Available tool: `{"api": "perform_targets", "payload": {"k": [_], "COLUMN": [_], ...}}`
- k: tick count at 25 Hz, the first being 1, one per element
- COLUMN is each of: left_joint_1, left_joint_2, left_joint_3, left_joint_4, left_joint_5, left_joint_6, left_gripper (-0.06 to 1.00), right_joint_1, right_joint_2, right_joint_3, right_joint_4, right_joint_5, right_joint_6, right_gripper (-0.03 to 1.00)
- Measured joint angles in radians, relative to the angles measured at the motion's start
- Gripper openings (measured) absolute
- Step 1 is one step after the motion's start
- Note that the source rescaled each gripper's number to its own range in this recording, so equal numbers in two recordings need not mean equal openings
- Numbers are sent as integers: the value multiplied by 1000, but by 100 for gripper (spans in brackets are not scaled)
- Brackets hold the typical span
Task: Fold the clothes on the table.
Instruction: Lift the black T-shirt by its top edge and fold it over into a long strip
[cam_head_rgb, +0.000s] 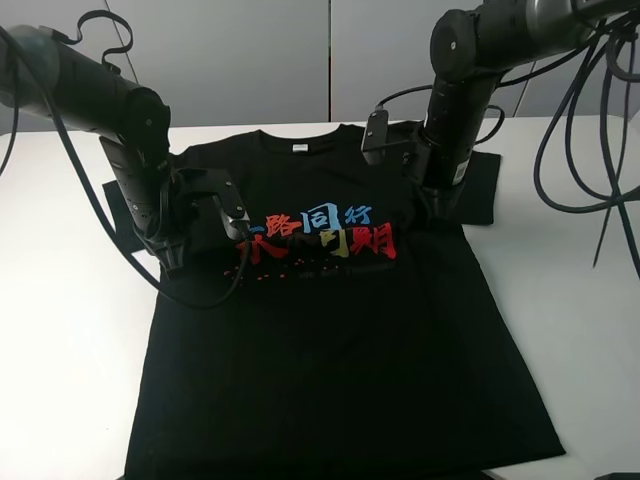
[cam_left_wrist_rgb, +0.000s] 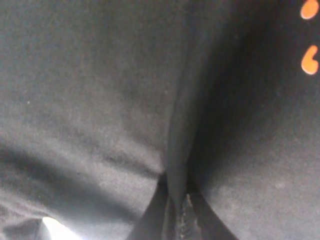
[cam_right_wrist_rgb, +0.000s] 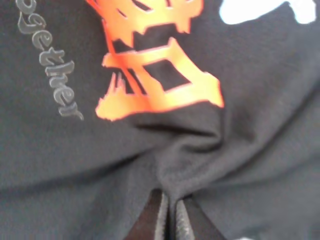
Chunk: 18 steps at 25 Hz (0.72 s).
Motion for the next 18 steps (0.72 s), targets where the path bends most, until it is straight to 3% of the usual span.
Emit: {"api": "perform_targets", "payload": {"k": [9, 13, 18], "left_joint_1": [0, 0, 0], "left_joint_2": [-109, -158, -207], "left_joint_3": [8, 8, 8], "left_joint_4": [9, 13, 117], "left_joint_5": [-79, -128, -198], "left_joint_6": [-9, -22, -127], "left_gripper": [0, 0, 0], "right_joint_1": [1, 1, 1], "right_joint_2": [-100, -146, -181], "right_joint_3": [0, 0, 0], "right_joint_4": [-76, -118, -265], "right_joint_5": [-3, -46, -123], "right_joint_6": [69, 132, 283], "right_gripper": [0, 0, 0]}}
